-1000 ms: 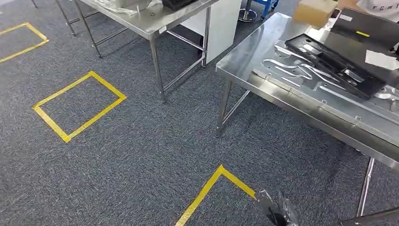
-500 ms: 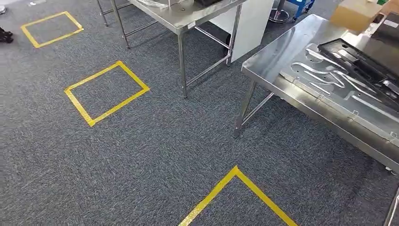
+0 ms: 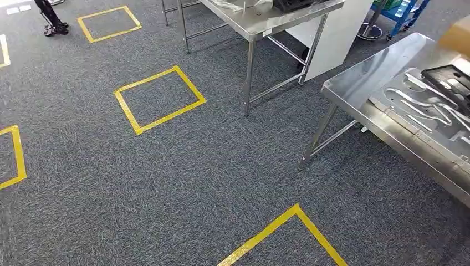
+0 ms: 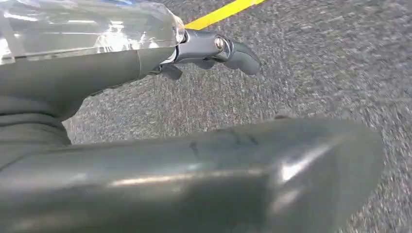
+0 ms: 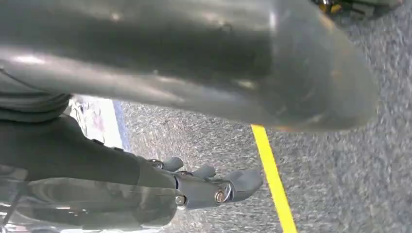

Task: Take the parts from the cabinet and place them on the table.

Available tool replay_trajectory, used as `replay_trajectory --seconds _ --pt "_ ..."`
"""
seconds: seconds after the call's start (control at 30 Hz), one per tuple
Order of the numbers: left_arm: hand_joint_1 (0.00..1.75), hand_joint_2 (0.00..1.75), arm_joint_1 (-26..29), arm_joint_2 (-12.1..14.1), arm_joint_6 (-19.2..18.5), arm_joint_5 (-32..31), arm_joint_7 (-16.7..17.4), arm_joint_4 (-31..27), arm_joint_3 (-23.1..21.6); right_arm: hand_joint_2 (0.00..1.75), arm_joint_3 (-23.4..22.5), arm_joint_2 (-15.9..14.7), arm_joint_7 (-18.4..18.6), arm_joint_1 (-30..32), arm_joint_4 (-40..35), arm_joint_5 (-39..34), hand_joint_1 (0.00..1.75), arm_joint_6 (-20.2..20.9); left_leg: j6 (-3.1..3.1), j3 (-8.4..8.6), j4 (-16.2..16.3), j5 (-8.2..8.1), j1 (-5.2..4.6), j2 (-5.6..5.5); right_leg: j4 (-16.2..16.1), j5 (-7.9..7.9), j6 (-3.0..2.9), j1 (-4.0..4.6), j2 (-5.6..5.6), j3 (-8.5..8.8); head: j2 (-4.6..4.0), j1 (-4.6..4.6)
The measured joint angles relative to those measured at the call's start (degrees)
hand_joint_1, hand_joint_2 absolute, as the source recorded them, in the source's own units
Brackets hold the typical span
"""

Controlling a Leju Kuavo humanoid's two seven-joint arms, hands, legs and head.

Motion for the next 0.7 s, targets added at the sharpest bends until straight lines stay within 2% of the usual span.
replay_trajectory --seconds 0.03,0.07,0.1,0.13,0.17,0.2,0.27,0.3,0.33,0.4,0.47,0.5,0.53,0.57,0.6,0.63,0.67,0.7 --pt "0.0 0.0 -0.1 0.0 0.0 0.0 0.0 0.0 0.0 0.0 0.0 0.0 0.0 0.1 0.1 0.0 0.0 0.0 0.31 -0.27 0.0 0.2 -0.01 -0.38 2.3 -2.19 0.01 -0.05 1.91 -1.15 0.0 -0.02" --pt "0.0 0.0 -0.2 0.0 0.0 0.0 -0.1 0.0 0.0 0.0 0.0 0.1 0.0 0.2 0.2 0.0 0.0 0.0 0.62 -0.57 0.0 0.4 -0.1 -0.79 6.5 -4.91 0.01 -0.1 3.05 -3.04 0.0 0.0" --pt "0.0 0.0 -0.2 0.0 0.0 0.0 -0.1 0.0 0.0 0.0 -0.1 0.1 0.1 0.3 0.2 0.0 0.0 0.1 0.79 -0.8 0.0 0.52 -0.23 -1.28 11.1 -7.15 0.04 -0.07 3.59 -5.11 0.0 0.0" --pt "0.0 0.0 -0.2 0.0 -0.1 0.2 -0.2 0.0 0.0 0.0 -0.1 0.0 0.2 0.3 0.3 0.0 0.0 0.3 0.85 -1.01 0.0 0.61 -0.38 -1.85 15.0 -8.54 0.05 -0.05 3.8 -6.88 0.0 0.0" --pt "0.0 0.0 -0.1 0.0 -0.2 0.5 -0.3 0.0 0.0 0.0 -0.1 0.1 0.3 0.4 0.3 0.0 0.0 0.6 0.9 -1.1 0.0 0.68 -0.52 -2.52 17.0 -8.51 -0.03 -0.04 3.88 -7.76 0.0 0.0" --pt "0.0 0.0 0.0 0.0 -0.2 0.7 -0.3 0.0 0.0 0.0 -0.1 0.1 0.5 0.5 0.4 0.1 0.0 0.9 0.86 -1.08 0.1 0.72 -0.62 -3.18 16.0 -7.25 -0.2 -0.01 3.93 -7.24 0.0 0.0" --pt "0.0 0.0 0.1 0.0 -0.3 0.9 -0.4 0.0 0.0 0.0 -0.1 0.1 0.7 0.5 0.4 0.1 0.0 1.0 0.78 -0.97 0.2 0.78 -0.74 -4.61 7.3 -1.92 -0.86 0.12 4.71 -3.0 0.0 0.0" --pt "0.0 0.0 0.0 -0.2 -0.3 0.9 -0.4 0.0 0.0 0.0 -0.1 0.0 0.9 0.6 0.4 0.1 0.0 1.1 0.72 -1.0 0.2 0.8 -0.7 -5.22 2.3 0.38 -1.31 0.23 6.68 -0.63 0.0 0.0" --pt "0.0 0.0 -0.1 -0.4 -0.3 1.0 -0.4 0.0 0.0 0.0 -0.2 -0.1 1.0 0.7 0.5 0.2 0.0 1.3 0.45 -1.23 0.4 0.89 -0.82 -5.76 -0.1 -0.04 -1.84 0.27 9.77 0.37 0.0 0.0" --pt "0.0 0.0 -0.3 -0.5 -0.3 1.1 -0.5 0.0 0.0 0.0 -0.2 -0.1 1.0 0.6 0.5 0.2 0.0 1.6 -0.26 -1.87 0.4 1.16 -0.58 -6.82 -0.8 0.01 -1.88 0.44 8.83 0.32 0.0 0.0" --pt "0.0 0.0 0.0 -0.6 -0.3 1.1 -0.5 0.0 0.0 0.0 -0.2 -0.1 1.0 0.3 0.5 0.3 0.0 1.6 -1.1 -2.02 0.0 1.64 -0.31 -8.29 -1.2 0.32 -2.49 0.65 7.66 0.54 0.0 0.0" --pt "0.0 0.0 0.0 -0.6 -0.3 1.2 -0.5 0.0 0.0 0.0 -0.2 0.0 1.0 0.3 0.5 0.3 0.0 1.6 -1.21 -2.17 0.7 1.22 -0.43 -7.68 -2.3 0.91 -2.83 -0.25 6.65 0.95 0.0 -0.02" --pt "0.0 0.0 0.0 -0.7 -0.3 1.2 -0.5 0.0 0.0 0.0 -0.2 0.1 1.2 0.5 0.5 0.3 0.0 1.6 -1.4 -2.97 2.4 -0.17 -0.79 -4.58 -2.7 1.02 -3.01 0.09 5.97 1.3 0.0 -0.02" --pt "0.0 0.0 -0.2 -0.7 -0.6 1.2 -0.6 0.0 0.0 0.0 -0.2 0.1 1.2 0.6 0.5 0.3 0.0 1.6 -1.6 -4.86 6.2 -2.58 -0.62 -3.04 -2.7 0.99 -3.45 0.23 5.04 1.3 0.0 -0.04" --pt "0.0 0.0 -0.3 -0.7 -0.9 1.2 -0.7 0.0 0.0 0.0 -0.2 0.1 1.2 0.8 0.5 0.3 0.0 1.7 -1.8 -7.0 10.8 -4.92 -0.47 -2.19 -2.6 0.95 -3.47 0.41 4.14 1.26 0.0 -0.04" --pt "0.0 0.0 -0.3 -0.7 -1.1 1.2 -0.7 0.0 0.0 0.0 -0.2 0.1 1.2 0.8 0.6 0.3 0.0 1.7 -2.02 -8.83 14.9 -6.62 -0.32 -1.82 -2.6 0.87 -3.55 0.51 3.31 1.24 0.0 -0.04" --pt "0.0 0.0 -0.2 -0.7 -1.3 1.2 -0.9 0.0 0.0 0.0 -0.2 0.1 1.2 0.8 0.6 0.3 0.0 1.7 -2.24 -9.96 17.6 -7.28 -0.13 -1.64 -2.6 0.83 -3.51 0.55 2.57 1.19 0.0 -0.04" --pt "0.0 0.0 -0.1 -0.7 -1.3 1.2 -1.0 0.0 0.0 0.0 -0.2 0.1 1.2 0.8 0.6 0.3 0.0 1.7 -2.43 -9.72 17.4 -6.56 0.06 -1.42 -2.5 0.78 -3.43 0.55 1.93 1.21 0.0 -0.04"
